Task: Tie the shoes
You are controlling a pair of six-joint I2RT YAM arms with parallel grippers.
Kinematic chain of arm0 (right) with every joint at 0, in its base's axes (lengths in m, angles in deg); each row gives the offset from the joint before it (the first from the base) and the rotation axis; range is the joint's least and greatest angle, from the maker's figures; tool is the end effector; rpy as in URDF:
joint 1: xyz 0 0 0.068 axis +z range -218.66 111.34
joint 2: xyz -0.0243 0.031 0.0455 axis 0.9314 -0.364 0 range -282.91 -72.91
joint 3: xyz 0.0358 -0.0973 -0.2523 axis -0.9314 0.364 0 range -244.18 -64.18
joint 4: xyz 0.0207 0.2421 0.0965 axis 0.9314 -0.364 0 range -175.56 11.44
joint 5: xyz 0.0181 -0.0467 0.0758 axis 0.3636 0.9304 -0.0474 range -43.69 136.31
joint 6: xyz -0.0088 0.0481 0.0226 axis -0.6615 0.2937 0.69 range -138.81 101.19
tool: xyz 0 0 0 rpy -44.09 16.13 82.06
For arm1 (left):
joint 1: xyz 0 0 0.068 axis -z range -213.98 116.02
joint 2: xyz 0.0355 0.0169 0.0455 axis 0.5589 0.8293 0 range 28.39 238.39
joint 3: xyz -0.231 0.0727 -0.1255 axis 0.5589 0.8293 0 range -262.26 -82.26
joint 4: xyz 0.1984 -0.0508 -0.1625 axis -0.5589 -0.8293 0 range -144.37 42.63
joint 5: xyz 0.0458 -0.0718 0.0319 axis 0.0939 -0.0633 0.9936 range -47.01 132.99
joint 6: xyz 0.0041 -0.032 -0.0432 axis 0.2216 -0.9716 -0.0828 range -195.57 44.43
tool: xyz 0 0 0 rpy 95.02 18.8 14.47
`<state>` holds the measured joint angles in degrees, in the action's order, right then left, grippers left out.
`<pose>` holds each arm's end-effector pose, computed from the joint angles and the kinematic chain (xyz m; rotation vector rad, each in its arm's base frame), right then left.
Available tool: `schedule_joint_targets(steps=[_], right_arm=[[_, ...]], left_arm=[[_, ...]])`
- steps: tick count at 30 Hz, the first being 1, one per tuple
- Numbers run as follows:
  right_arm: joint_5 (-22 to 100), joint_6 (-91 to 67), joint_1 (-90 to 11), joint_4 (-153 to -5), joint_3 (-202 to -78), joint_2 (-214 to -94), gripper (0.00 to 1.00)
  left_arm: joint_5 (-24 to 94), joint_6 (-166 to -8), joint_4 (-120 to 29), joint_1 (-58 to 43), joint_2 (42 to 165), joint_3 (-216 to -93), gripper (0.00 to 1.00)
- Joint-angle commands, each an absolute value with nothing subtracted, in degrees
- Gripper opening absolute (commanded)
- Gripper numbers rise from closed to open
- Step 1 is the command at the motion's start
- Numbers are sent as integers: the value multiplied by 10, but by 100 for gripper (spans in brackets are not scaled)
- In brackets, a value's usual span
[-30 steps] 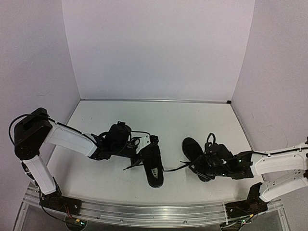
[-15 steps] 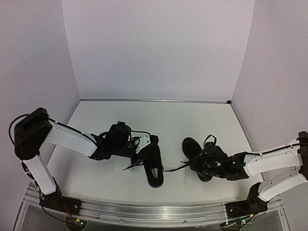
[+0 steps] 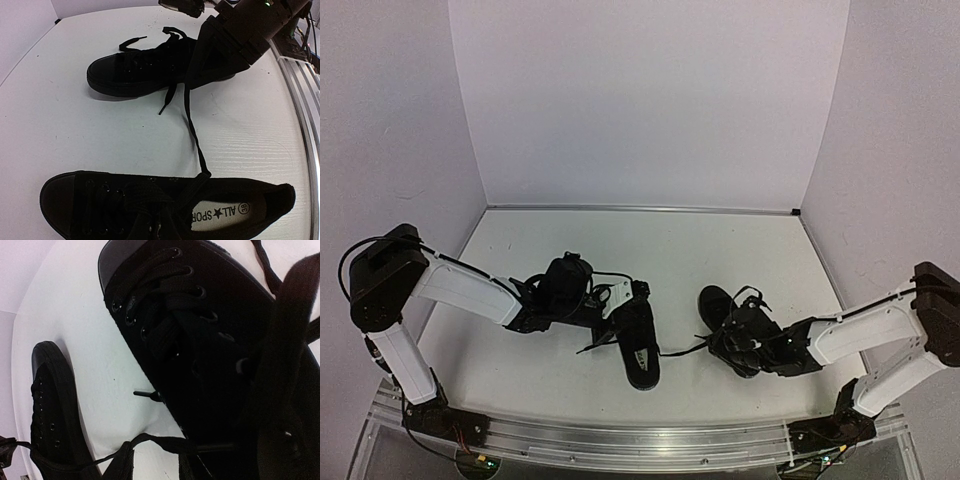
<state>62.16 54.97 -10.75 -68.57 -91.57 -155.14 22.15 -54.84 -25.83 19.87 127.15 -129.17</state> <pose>0.1415 0.2077 0.1330 0.4813 2.4192 0.7937 0.1969 -0.2912 0.1647 1.4720 1.5612 -0.7250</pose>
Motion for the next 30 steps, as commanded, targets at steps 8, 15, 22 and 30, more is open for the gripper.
schedule_joint_targets(steps=[8, 15, 22, 30], right_arm=[[673, 563, -106, -656, -961, -1602, 10], [674, 579, -105, -689, -975, -1624, 23], [681, 560, -105, -668, -981, -1636, 6], [702, 444, -107, -669, -1036, -1581, 0]], left_arm=[[222, -551, -227, 201, 1274, -1301, 0], [225, -548, -227, 201, 1274, -1300, 0], [223, -549, -224, 201, 1276, -1299, 0], [215, -532, -223, 201, 1272, -1289, 0]])
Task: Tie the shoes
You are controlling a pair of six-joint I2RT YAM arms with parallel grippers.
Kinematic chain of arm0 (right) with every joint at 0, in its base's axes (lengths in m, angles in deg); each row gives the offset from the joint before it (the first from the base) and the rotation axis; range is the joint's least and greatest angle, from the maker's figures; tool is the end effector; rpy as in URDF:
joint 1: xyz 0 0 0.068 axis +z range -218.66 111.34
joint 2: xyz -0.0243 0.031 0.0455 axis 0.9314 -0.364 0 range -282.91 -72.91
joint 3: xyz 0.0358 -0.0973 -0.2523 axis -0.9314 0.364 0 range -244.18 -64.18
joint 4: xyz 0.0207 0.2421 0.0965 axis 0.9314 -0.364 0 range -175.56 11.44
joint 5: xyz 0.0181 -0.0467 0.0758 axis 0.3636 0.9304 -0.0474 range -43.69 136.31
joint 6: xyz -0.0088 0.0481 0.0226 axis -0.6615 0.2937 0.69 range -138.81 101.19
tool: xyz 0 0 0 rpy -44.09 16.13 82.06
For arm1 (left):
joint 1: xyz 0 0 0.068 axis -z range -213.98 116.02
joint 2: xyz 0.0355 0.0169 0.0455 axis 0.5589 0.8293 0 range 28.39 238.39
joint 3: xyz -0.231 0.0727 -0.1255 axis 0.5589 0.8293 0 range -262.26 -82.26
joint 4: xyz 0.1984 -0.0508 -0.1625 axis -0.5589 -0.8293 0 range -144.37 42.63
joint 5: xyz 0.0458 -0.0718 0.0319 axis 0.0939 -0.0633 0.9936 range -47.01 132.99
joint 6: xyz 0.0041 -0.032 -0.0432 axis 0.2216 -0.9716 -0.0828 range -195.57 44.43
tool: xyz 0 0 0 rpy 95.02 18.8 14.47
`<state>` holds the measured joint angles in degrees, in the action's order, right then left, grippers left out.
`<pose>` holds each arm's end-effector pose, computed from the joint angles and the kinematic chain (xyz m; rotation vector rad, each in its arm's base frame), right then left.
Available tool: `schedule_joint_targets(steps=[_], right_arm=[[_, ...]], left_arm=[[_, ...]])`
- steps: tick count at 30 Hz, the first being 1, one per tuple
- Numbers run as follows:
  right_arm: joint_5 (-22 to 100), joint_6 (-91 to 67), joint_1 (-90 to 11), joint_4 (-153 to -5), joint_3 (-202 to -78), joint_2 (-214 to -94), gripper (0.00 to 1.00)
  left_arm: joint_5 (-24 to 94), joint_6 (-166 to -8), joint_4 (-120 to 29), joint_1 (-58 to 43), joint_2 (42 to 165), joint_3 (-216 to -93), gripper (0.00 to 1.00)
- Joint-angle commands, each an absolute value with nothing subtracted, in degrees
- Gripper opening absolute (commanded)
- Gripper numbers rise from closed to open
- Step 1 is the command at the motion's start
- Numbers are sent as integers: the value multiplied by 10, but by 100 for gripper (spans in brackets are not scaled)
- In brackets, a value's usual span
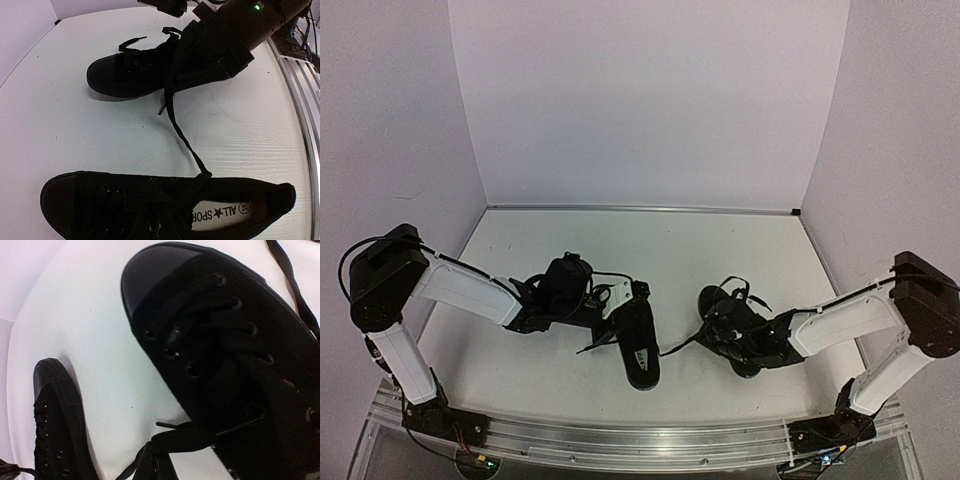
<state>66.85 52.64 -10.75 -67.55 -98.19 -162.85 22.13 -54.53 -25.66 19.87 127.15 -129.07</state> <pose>0.1606 0.2329 0.1324 0.4624 2.3623 0.7143 0.1968 -0.2910 0.1644 1.4752 1.5554 -0.7223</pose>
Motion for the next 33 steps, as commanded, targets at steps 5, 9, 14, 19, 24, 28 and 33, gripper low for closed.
schedule_joint_targets(steps=[5, 9, 14, 19, 24, 28, 33], right_arm=[[687, 334, -143, -683, -1107, -1576, 0], [596, 264, -179, -657, -1176, -1621, 0], [453, 199, -192, -635, -1298, -1724, 0], [299, 194, -192, -626, -1429, -1843, 0], [197, 214, -193, -628, -1499, -1909, 11], [160, 228, -205, -627, -1464, -1884, 54], [156, 231, -242, -630, -1375, -1783, 70]], left_arm=[[213, -519, -211, 202, 1260, -1276, 0], [221, -506, -189, 207, 1249, -1261, 0], [226, -489, -174, 212, 1244, -1249, 0], [239, -478, -171, 217, 1229, -1235, 0], [252, -472, -178, 219, 1222, -1226, 0], [254, -471, -178, 219, 1224, -1226, 0], [252, -471, -173, 219, 1232, -1231, 0]])
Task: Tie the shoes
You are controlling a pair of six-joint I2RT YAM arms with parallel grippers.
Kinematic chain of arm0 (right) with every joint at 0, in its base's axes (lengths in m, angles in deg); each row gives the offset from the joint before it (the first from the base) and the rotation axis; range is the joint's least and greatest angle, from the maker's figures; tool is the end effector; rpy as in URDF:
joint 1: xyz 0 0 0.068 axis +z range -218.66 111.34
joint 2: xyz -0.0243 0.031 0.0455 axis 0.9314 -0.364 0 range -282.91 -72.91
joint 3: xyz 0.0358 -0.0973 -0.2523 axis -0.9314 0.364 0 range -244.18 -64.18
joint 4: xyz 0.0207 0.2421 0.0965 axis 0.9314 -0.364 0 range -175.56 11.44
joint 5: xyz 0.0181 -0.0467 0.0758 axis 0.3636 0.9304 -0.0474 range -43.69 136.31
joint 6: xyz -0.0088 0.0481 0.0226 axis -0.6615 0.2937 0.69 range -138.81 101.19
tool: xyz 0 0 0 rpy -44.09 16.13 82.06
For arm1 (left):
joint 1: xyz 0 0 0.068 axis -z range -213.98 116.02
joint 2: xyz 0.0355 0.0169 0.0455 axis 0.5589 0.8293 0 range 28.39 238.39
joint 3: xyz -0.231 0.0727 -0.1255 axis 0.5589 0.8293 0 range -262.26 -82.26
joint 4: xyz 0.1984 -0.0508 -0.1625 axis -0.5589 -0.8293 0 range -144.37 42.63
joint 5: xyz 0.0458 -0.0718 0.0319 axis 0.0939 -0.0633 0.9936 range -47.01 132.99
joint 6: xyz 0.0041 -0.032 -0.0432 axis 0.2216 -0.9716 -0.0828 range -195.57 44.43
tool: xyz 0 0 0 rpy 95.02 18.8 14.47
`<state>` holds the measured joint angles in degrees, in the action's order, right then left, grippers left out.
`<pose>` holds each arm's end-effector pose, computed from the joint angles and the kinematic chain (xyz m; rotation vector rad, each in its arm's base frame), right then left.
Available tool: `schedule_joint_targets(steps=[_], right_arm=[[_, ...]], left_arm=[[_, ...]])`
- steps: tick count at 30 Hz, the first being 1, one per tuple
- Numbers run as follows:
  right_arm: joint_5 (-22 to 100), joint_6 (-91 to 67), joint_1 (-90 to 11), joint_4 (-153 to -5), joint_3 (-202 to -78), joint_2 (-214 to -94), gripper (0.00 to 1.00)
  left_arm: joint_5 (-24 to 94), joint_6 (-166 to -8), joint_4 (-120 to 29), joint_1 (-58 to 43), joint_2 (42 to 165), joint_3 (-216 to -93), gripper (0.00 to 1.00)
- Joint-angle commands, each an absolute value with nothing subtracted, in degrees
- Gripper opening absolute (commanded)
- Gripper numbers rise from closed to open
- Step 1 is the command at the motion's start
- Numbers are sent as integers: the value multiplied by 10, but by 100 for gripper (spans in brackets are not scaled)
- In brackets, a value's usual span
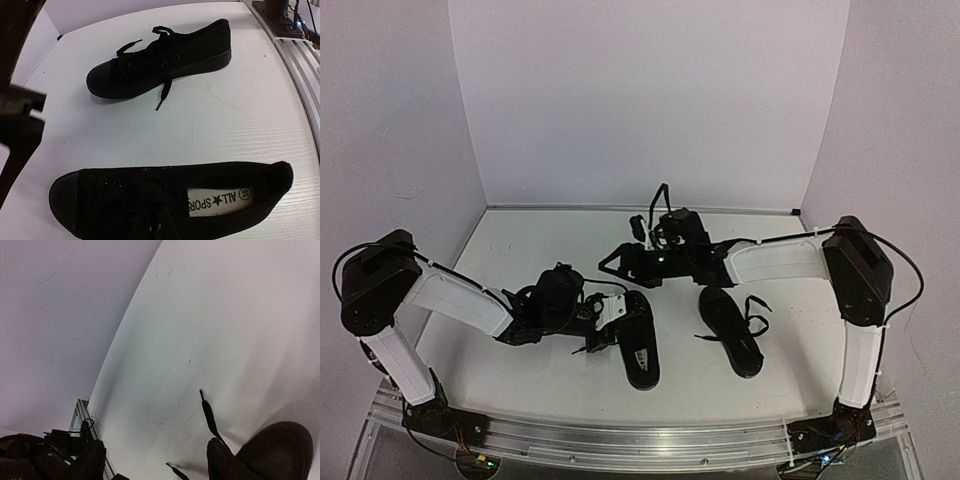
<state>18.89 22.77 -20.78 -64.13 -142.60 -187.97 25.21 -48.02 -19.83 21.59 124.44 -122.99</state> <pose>0.2976 0.3537 0.2146 -0.4807 2.1767 1.4212 0.1787 -0.2800 0.1584 1.5262 1.4255 -0.6192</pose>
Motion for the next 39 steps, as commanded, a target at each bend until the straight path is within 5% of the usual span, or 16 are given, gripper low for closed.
schedule_joint_targets(steps=[1, 12, 23, 39], right_arm=[[150, 231, -249, -634, -1361, -1765, 70], [77, 222, -244, -647, -1205, -1667, 48], [104, 230, -198, -661, -1191, -1693, 48], [131, 241, -187, -666, -1209, -1741, 28]], left_arm=[[254, -470, -173, 219, 1235, -1232, 0], [265, -472, -176, 219, 1255, -1250, 0], [260, -471, -191, 219, 1258, -1263, 0], [258, -475, -188, 220, 1259, -1264, 0]])
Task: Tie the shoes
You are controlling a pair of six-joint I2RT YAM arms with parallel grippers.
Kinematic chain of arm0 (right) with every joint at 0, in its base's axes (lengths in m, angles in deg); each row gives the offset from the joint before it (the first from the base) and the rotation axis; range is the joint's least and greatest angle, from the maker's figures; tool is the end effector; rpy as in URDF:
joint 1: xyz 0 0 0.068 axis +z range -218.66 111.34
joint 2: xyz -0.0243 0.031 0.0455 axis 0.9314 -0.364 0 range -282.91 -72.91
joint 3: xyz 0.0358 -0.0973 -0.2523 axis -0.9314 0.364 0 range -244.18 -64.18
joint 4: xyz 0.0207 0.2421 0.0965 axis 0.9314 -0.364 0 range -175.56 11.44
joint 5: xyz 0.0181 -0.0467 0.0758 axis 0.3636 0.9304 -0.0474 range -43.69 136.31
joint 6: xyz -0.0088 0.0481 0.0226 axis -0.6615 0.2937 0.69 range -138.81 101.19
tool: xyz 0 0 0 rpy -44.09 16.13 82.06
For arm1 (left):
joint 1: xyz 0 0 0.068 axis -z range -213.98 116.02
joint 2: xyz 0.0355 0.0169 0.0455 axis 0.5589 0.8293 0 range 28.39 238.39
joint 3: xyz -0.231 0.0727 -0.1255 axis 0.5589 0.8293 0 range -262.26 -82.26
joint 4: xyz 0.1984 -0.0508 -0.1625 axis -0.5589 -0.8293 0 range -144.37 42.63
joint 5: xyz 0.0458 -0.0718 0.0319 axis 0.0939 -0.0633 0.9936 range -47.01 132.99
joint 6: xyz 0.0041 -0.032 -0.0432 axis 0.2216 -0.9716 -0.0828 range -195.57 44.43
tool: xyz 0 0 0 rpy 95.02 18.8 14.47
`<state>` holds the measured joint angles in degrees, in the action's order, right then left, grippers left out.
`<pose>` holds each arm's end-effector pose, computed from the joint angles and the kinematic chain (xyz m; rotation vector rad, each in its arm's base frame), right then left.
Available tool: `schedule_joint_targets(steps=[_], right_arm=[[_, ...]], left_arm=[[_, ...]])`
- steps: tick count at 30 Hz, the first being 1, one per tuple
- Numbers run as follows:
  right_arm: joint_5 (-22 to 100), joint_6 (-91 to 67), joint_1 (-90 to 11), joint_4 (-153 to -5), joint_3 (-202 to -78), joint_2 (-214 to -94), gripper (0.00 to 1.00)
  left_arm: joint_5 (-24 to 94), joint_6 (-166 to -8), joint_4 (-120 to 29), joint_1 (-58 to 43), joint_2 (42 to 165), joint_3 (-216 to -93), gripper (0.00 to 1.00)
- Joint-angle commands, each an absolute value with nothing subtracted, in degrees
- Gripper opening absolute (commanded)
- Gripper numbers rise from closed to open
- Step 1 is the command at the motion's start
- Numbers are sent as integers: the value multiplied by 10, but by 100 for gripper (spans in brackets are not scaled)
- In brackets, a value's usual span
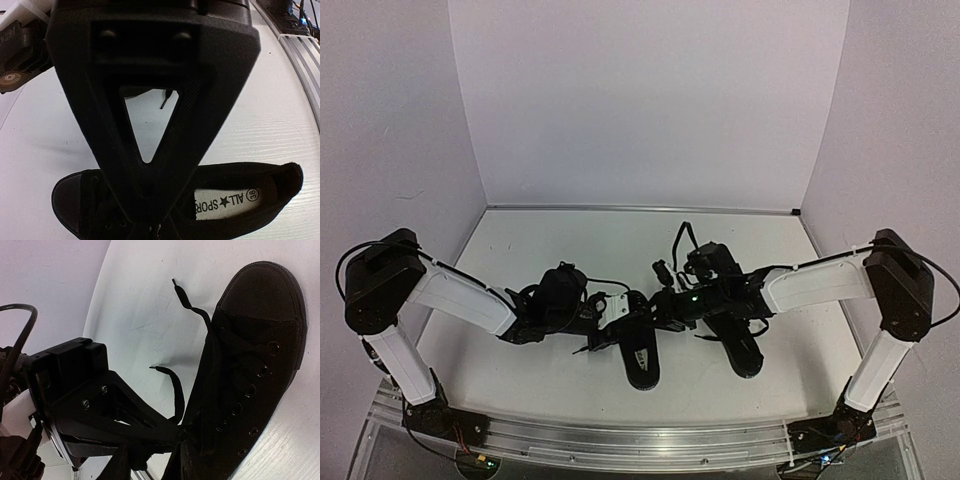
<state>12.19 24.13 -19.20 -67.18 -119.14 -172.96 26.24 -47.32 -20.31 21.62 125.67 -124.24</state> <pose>0.2237 0.2924 0.1849 -0.5419 2.4289 1.4696 0.1821 -0.2843 0.1569 1.5308 1.4296 -0.5934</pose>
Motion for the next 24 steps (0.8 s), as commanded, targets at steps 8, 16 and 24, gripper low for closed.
schedule_joint_targets(steps=[8, 16, 24], right_arm=[[127, 239, -181, -665, -1216, -1754, 7], [140, 237, -180, -666, -1207, -1736, 0], [146, 239, -180, -666, -1201, -1729, 0]], left_arm=[[260, -474, -188, 220, 1261, -1268, 0], [301, -481, -254, 218, 1228, -1267, 35], [322, -500, -462, 127, 1159, -1302, 50]])
